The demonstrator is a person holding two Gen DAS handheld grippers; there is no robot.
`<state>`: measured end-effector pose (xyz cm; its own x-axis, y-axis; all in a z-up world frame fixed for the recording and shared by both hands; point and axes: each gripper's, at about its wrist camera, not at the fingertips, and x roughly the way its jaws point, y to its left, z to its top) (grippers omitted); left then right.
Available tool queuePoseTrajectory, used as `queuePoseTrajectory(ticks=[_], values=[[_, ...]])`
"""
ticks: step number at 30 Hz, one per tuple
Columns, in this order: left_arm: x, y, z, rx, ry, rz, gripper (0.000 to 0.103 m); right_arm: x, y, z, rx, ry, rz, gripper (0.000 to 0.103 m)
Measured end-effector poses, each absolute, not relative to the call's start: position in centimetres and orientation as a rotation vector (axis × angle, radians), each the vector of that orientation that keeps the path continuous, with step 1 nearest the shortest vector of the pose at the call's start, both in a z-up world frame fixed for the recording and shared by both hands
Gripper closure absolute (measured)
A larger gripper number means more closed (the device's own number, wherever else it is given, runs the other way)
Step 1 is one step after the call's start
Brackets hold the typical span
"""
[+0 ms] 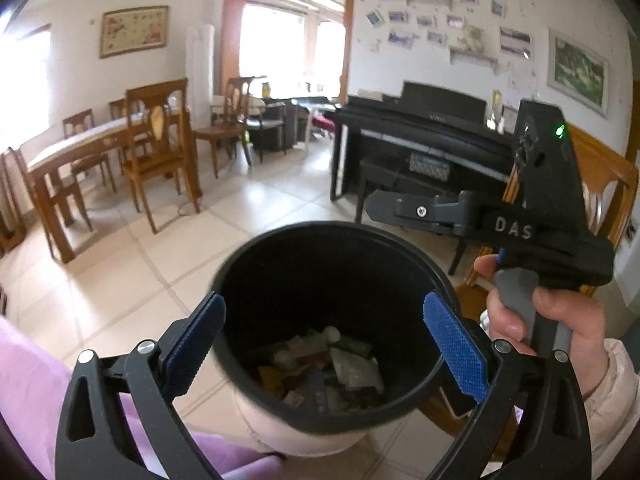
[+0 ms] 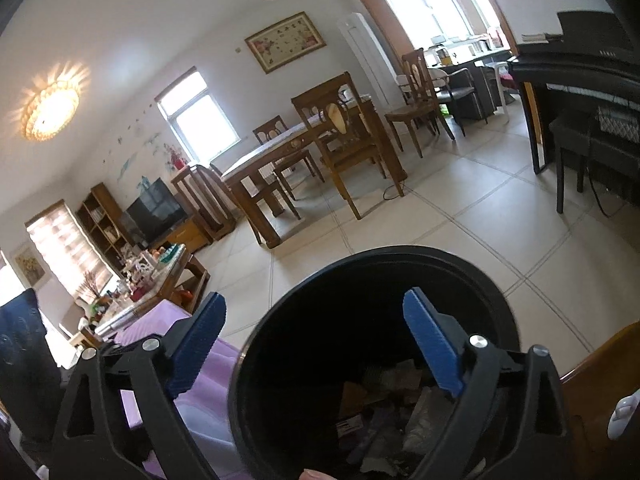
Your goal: Collect trash
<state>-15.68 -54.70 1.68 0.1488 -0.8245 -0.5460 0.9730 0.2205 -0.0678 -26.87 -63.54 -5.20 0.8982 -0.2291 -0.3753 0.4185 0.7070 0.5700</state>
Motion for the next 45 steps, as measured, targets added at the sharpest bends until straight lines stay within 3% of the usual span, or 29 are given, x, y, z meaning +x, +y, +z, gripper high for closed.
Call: queuePoseTrajectory(ticks=[10,27,37,45], values=[[-11.0,-39.2,4.0,0.184,0.513,-1.081,0.005,-20.5,-54.9,-1.8,0.591,0.349,-0.255,0.009],[-3.8,-6.4,2.7,0.003,0.46,-0.241,0.005,-4.9,-28.6,1.3,0.303,0.349,0.101,0.005],[-1.5,0.5,1.3,-0.067,0.48,-0.147,0.005,-2.9,-24.2,1.0,0.213,0.296,0.11,0.005],[0.1,-0.3,0.7,-0.111,0.494,-0.13,0.005,-3.0,-25.1,0.9,0.284,0.274,0.124,0.005]])
